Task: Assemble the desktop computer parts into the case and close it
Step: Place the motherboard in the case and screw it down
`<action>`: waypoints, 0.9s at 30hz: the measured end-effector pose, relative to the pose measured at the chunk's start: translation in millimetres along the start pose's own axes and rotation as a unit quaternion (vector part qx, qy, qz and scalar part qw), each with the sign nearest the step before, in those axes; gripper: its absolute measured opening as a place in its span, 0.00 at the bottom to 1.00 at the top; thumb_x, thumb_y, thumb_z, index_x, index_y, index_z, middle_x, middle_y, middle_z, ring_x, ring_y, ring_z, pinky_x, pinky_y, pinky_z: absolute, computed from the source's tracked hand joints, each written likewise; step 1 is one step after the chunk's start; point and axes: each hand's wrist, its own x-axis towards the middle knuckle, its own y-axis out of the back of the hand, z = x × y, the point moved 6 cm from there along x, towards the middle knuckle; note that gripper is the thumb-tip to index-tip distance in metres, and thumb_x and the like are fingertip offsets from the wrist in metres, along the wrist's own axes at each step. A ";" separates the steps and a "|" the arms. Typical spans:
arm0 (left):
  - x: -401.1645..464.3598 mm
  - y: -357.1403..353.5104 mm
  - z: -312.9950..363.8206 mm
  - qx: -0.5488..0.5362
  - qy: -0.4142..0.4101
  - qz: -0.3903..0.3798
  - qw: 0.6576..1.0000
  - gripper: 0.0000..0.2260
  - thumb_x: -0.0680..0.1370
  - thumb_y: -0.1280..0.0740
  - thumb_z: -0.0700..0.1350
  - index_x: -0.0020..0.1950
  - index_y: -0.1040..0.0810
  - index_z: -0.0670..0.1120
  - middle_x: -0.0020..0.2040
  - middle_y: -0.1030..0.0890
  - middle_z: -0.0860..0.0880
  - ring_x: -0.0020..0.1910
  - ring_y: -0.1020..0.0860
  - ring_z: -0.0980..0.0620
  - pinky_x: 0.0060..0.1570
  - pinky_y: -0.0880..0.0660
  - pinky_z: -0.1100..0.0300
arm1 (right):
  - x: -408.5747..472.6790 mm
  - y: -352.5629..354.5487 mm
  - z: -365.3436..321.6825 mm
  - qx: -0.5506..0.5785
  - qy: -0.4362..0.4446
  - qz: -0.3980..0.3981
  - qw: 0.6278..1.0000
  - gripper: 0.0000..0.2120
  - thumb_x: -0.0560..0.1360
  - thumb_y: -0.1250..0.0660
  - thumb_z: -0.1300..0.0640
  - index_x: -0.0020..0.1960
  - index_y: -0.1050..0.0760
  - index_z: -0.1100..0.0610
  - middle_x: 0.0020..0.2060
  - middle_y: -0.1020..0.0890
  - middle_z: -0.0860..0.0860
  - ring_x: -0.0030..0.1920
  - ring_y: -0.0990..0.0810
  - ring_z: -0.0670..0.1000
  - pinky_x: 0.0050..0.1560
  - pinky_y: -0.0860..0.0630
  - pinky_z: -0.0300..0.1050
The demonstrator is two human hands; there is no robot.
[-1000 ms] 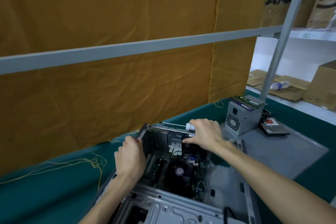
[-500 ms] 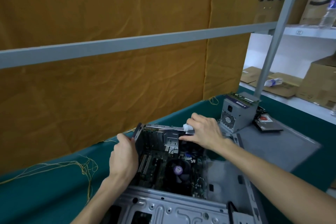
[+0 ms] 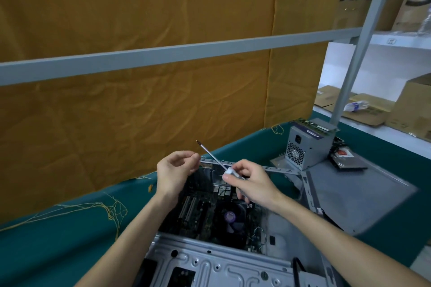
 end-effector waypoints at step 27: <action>6.7 -2.0 -16.3 -0.215 0.149 -0.073 0.962 0.09 0.68 0.22 0.46 0.43 0.12 0.42 0.47 0.15 0.40 0.47 0.15 0.49 0.44 0.18 0.60 | -7.2 15.9 -7.9 -0.088 0.038 0.007 0.995 0.12 0.69 0.20 0.59 0.50 0.16 0.49 0.43 0.15 0.50 0.39 0.19 0.54 0.40 0.22 0.48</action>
